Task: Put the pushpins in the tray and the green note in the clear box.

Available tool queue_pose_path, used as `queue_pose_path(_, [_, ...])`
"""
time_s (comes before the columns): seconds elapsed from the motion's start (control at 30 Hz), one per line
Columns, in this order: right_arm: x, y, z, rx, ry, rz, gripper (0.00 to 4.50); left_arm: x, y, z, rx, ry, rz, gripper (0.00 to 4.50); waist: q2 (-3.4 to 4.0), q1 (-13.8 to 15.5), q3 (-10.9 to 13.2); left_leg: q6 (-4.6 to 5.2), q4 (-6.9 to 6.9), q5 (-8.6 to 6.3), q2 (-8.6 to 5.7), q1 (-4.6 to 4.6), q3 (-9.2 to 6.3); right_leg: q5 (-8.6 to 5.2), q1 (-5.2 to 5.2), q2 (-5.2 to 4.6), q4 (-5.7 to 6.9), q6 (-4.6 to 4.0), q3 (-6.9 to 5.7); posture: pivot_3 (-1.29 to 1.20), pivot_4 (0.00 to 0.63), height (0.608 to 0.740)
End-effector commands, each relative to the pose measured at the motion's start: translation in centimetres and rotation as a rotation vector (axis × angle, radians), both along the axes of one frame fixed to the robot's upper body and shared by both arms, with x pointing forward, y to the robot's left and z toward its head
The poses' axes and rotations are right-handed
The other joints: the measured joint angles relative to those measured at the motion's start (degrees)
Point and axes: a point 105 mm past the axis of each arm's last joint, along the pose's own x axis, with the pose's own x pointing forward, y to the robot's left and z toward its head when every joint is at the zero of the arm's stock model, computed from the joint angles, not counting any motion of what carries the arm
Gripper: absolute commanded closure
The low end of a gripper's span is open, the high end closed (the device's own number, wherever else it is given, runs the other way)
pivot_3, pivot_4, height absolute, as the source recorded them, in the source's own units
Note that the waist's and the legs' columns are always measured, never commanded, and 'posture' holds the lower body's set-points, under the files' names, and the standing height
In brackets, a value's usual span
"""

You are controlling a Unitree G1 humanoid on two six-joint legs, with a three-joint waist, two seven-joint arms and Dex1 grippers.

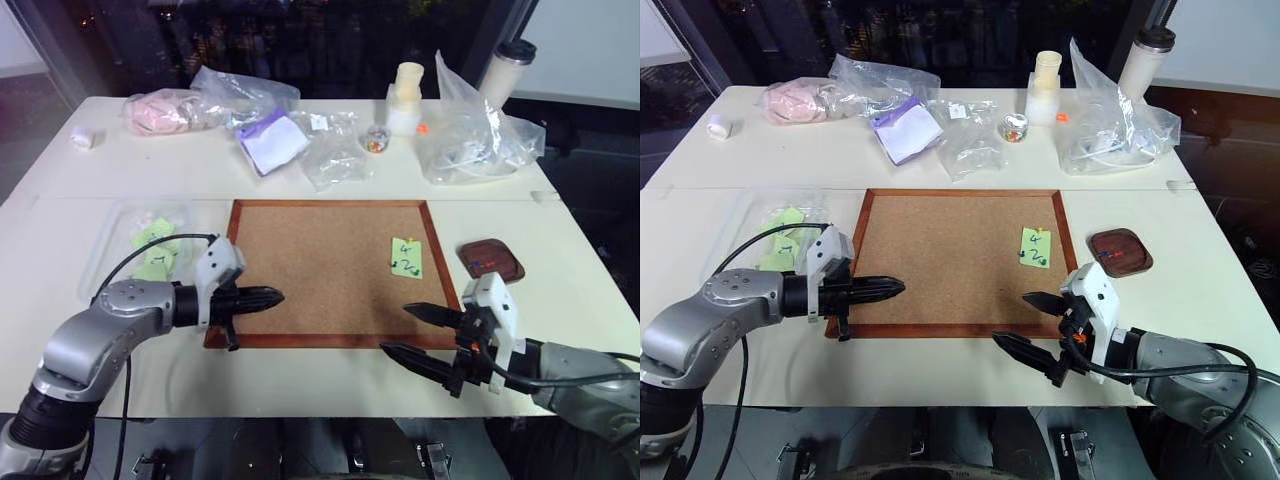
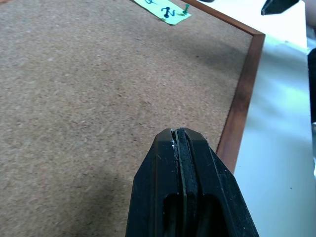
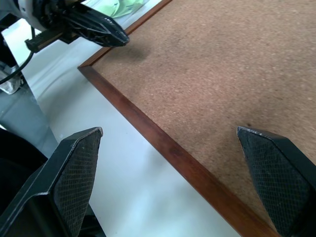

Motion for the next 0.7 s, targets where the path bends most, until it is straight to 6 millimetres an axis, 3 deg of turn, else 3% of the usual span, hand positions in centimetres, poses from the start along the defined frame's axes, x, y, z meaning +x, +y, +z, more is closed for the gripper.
queue_pose_path(0.03, [0.1, 0.4, 0.7, 0.012, -0.050, 0.018, 0.00, 0.5, 0.2, 1.1, 0.002, -0.058, 0.012, 4.49, 0.00, 0.0, 0.0, 0.00, 0.00, 0.00, 0.00, 0.00, 0.00, 0.00, 0.00, 0.01, 0.00, 0.00, 0.00, 0.00, 0.150, 0.734])
queue_pose_path(0.7, [0.8, 1.0, 0.7, 0.039, -0.078, -0.011, 0.00, 1.9, 0.2, 2.2, 0.008, -0.094, -0.001, 4.49, 0.00, 0.0, 0.0, 0.00, 0.00, 0.00, 0.00, 0.01, -0.01, 0.00, -0.01, 0.03, 0.01, 0.00, -0.01, 0.00, 0.150, 0.734])
